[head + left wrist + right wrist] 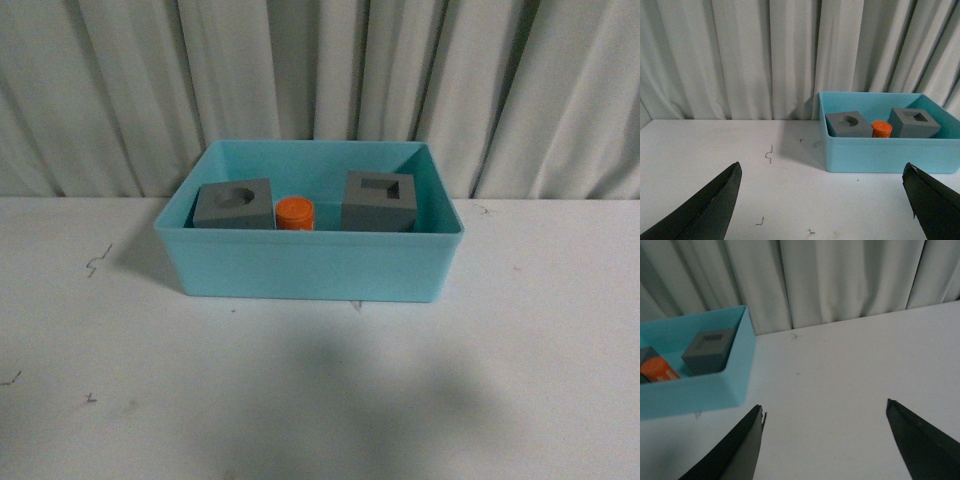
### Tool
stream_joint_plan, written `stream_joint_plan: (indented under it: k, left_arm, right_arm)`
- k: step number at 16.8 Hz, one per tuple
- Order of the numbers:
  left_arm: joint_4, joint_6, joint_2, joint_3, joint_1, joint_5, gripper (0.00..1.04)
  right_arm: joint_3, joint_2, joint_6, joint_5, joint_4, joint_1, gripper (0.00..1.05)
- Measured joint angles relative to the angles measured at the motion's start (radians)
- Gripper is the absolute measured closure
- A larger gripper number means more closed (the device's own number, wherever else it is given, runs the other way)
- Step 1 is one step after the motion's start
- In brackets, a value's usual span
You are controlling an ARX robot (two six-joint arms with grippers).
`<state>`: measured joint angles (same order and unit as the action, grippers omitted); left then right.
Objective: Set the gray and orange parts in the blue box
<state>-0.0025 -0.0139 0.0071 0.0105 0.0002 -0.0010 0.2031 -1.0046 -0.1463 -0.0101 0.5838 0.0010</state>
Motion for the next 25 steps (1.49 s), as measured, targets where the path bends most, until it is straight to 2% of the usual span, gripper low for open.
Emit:
stream_joint_plan:
  k: [1,2,4,5,6,17,25]
  left_arm:
    - [-0.002,0.000,0.000,0.000,0.000,0.001,0.07]
    - [-0.001,0.000,0.000,0.000,0.000,0.000,0.07]
    - [-0.001,0.000,0.000,0.000,0.000,0.000,0.07]
    - [-0.001,0.000,0.000,0.000,0.000,0.000,0.07]
    - [-0.001,0.000,0.000,0.000,0.000,0.000,0.07]
    - [-0.001,0.000,0.000,0.000,0.000,0.000,0.07]
    - [-0.001,0.000,0.000,0.000,0.000,0.000,0.07]
  right_arm:
    - [-0.092,0.028,0.067,0.008,0.143,-0.002,0.37]
    - [-0.108,0.068,0.097,0.007,0.209,-0.002,0.48]
    - [-0.119,0.182,0.126,0.008,0.162,-0.001,0.76]
    - [-0.160,0.171,0.132,0.008,0.225,-0.001,0.88]
    - [-0.184,0.195,0.137,0.008,0.170,-0.001,1.01]
    - [-0.192,0.678,0.140,0.008,-0.259,-0.001,1.03]
    - [-0.191,0.859,0.140,0.008,-0.450,-0.001,1.03]
